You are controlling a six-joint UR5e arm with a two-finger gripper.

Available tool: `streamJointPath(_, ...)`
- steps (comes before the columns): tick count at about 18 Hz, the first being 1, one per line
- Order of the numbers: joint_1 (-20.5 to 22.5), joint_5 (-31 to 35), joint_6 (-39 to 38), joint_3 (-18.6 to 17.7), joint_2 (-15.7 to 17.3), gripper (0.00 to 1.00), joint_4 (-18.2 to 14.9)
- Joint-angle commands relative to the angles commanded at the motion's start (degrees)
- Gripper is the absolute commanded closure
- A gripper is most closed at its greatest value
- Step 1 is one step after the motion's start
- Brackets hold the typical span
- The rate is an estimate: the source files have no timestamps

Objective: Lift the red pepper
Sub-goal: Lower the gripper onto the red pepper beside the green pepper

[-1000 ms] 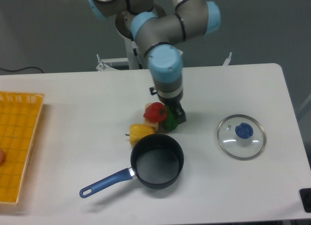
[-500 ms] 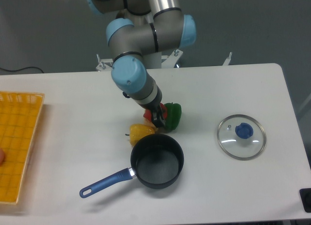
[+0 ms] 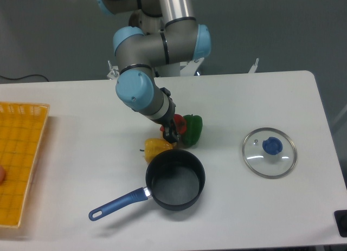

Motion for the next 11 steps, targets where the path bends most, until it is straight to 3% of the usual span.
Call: streamJointPath(11,-1.1,3.2,-0.4,-1.1,-0.9,0.0,-0.1)
